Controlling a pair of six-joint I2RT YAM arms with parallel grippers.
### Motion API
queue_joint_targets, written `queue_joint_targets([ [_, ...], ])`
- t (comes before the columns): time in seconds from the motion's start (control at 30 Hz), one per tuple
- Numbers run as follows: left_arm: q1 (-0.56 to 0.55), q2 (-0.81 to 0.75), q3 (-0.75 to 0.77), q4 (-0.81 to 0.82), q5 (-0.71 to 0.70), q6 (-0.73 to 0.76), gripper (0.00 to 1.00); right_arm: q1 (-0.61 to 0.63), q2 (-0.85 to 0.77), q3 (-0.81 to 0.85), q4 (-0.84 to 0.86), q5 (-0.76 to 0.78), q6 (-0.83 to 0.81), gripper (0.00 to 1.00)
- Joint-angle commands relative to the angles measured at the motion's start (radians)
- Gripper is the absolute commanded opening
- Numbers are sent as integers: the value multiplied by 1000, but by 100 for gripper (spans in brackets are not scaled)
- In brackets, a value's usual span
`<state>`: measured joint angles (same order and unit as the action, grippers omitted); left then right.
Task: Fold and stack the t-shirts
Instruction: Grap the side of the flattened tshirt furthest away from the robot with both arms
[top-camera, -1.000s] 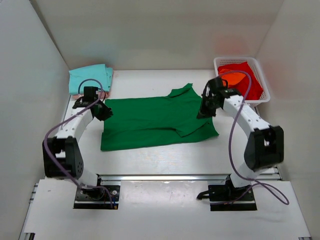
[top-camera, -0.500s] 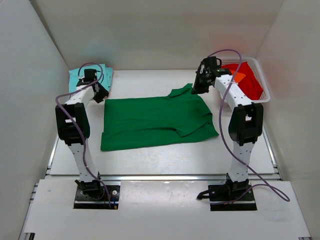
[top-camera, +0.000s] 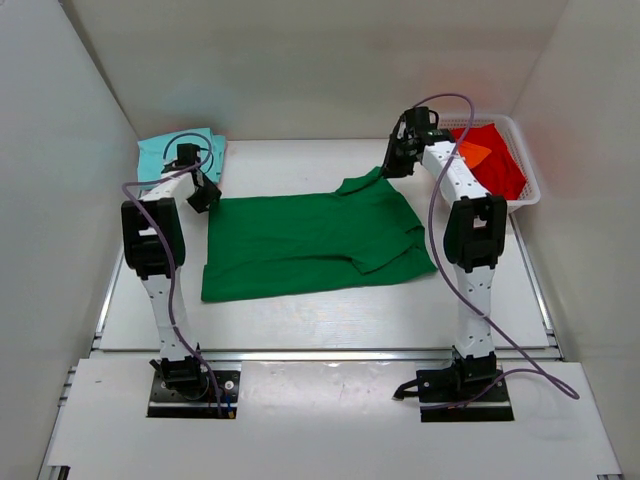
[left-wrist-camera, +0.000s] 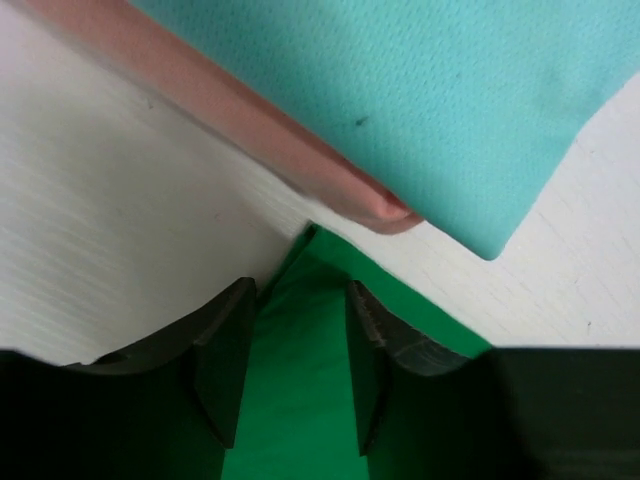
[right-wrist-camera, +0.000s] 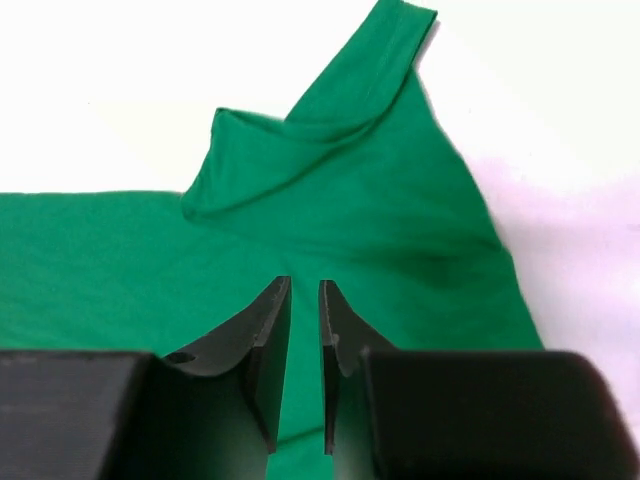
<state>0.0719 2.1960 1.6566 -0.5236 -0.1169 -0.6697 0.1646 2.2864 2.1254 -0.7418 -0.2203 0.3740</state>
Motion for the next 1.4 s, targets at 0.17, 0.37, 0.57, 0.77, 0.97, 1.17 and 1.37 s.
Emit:
queue_joint_targets([
  [0.17, 6, -7, -4, 14, 11, -7, 13, -22, 125, 126, 39, -11, 19, 25],
  [0.37, 3, -13, -31, 28, 46, -4, 0, -31, 168, 126, 84, 38, 34, 29],
  [0.57, -4, -21, -43, 36, 74, -2, 0, -48, 212, 139, 147, 52, 14, 30],
  [0.77, -6, -16, -43, 36, 89, -2, 0, -47, 231, 124, 193, 67, -33, 31],
  [0.97, -3, -16, -46, 36, 91, -1, 0, -54, 242, 125, 248, 44, -55, 32],
  [1.17, -6, -16, -40, 37, 105, -7, 0, -74, 298, 203, 225, -50, -37, 37],
  [1.37, -6, -21, -38, 43, 109, -16, 0, -92, 337, 251, 180, -97, -17, 30],
])
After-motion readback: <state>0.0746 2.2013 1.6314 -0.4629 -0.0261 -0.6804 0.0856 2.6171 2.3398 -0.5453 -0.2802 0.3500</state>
